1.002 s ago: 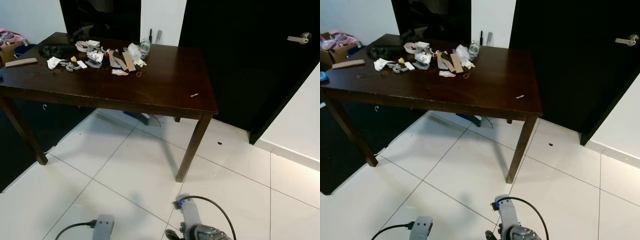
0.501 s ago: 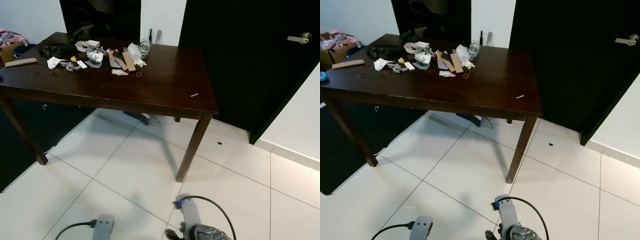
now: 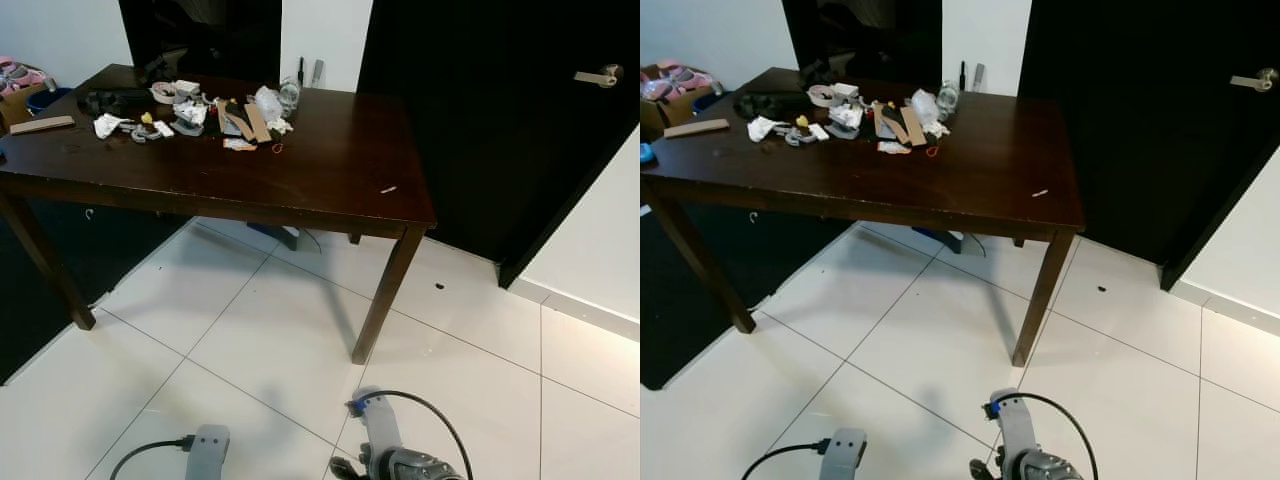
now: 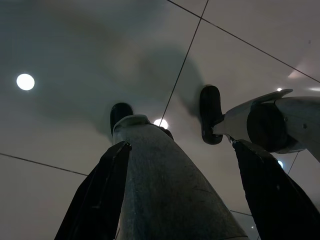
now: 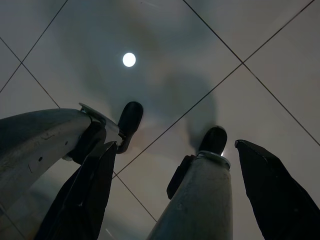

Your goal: Picking trash to rubbish bin

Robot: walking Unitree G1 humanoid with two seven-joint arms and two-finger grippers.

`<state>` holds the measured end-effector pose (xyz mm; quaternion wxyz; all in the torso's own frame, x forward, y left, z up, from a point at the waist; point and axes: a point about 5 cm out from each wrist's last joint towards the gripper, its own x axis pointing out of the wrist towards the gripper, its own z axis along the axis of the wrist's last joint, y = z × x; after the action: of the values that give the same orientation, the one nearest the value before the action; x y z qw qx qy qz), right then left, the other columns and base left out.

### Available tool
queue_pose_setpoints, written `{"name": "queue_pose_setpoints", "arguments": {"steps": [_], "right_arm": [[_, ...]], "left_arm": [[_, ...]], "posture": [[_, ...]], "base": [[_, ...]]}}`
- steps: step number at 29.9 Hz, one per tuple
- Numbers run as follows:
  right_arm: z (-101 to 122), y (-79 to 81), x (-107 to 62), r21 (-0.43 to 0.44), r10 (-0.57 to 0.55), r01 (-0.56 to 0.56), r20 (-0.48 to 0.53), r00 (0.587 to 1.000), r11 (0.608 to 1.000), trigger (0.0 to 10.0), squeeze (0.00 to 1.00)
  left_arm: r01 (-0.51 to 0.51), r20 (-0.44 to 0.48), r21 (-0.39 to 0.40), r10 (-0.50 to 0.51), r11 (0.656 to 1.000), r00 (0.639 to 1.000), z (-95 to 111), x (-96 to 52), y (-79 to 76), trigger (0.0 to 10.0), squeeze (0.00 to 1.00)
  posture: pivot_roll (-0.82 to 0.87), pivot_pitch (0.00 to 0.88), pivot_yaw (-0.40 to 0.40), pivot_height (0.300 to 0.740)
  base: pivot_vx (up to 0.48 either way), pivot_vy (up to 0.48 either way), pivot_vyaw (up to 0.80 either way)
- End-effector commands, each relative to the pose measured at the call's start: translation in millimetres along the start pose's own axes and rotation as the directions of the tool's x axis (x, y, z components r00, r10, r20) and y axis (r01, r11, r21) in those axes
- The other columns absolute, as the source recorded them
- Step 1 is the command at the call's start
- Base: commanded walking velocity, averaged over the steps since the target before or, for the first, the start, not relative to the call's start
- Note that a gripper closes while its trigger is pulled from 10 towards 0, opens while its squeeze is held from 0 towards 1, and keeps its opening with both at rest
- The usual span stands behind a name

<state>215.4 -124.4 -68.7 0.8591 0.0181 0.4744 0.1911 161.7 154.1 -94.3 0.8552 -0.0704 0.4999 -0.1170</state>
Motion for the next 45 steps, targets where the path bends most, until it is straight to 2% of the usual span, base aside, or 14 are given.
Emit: {"name": "queue_pose_setpoints", "arguments": {"steps": [1,10,19,28,35,45], "right_arm": [[1.1,-1.6,-0.5,0.006,0.000,0.000,0.003,1.000,1.000,10.0,0.00],[1.5,-1.0,-0.4,0.004,0.006,-0.006,0.007,1.000,1.000,10.0,0.00],[3.4,-1.9,-0.6,0.007,0.002,-0.002,0.019,1.000,1.000,10.0,0.00],[1.4,-3.8,-1.2,0.016,-0.008,0.008,0.011,1.000,1.000,10.0,0.00],[1.8,-3.6,-1.4,-0.011,0.002,-0.002,0.012,1.000,1.000,10.0,0.00],[2.7,-2.1,-1.0,-0.040,0.016,-0.016,0.007,1.000,0.999,10.0,0.00]], "left_arm": [[-0.008,-0.016,-0.004,0.008,1.000,1.000,-4.0,-1.6,3.6,10.0,0.00],[-0.007,-0.016,-0.003,0.007,1.000,1.000,-3.6,-1.6,3.6,10.0,0.00],[-0.003,-0.016,0.000,0.003,1.000,1.000,-3.1,-1.2,2.6,10.0,0.00],[-0.002,-0.014,-0.006,0.002,1.000,1.000,-3.8,-1.0,1.7,10.0,0.00],[0.000,-0.015,0.005,0.000,1.000,1.000,-3.6,-0.7,0.7,10.0,0.00],[0.000,-0.018,0.025,0.001,1.000,1.000,-2.8,-0.1,-0.3,10.0,0.00]], "posture": [[0.12,0.054,-0.072,0.740],[0.12,0.053,-0.067,0.740],[0.11,0.055,-0.066,0.740],[0.12,0.053,-0.071,0.740],[0.11,0.048,-0.071,0.740],[0.11,0.032,-0.072,0.740]], "base": [[0.000,0.000,0.00],[0.000,0.000,0.00],[0.000,0.000,0.69],[0.000,0.000,0.00],[0.000,0.000,0.00],[0.000,0.000,0.80]]}}
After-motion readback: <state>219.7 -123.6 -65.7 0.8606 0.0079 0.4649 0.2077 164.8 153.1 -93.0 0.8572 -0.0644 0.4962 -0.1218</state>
